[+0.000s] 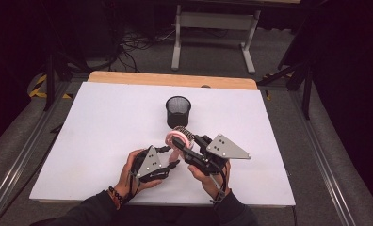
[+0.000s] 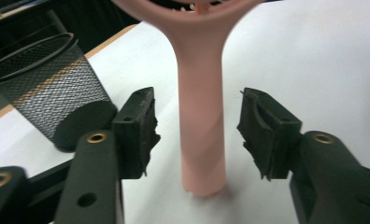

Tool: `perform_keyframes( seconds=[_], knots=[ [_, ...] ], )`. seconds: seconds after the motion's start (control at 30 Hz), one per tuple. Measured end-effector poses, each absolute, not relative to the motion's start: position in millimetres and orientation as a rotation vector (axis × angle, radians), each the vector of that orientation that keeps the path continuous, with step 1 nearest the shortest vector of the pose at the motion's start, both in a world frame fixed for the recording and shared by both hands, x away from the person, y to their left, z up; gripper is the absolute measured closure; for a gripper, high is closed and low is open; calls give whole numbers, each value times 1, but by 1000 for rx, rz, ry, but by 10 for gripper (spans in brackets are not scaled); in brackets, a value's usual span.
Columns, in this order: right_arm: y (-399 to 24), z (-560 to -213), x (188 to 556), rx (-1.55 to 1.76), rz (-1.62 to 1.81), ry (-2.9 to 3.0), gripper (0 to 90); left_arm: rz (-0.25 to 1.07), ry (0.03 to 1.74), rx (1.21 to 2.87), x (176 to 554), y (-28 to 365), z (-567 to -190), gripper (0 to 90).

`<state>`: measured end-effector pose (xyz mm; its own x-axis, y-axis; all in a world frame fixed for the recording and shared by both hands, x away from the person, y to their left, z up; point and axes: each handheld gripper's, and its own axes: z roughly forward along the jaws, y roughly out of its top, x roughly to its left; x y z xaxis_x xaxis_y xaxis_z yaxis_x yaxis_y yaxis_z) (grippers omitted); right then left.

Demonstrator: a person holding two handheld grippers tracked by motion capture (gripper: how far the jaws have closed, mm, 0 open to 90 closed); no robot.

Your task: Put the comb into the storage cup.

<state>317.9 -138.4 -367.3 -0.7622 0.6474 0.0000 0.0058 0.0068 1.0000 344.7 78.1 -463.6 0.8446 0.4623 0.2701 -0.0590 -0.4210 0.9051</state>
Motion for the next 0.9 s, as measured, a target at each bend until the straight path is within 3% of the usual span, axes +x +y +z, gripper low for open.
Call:
perform_keyframes(
  seconds=[0.4,0.9],
  knots=[
    [-150,-362,317,665,1785,1789,634,535,289,1922,349,87,-462,255],
    [-161,-357,318,687,1765,1773,634,522,302,1898,357,112,-454,144]
  ],
)
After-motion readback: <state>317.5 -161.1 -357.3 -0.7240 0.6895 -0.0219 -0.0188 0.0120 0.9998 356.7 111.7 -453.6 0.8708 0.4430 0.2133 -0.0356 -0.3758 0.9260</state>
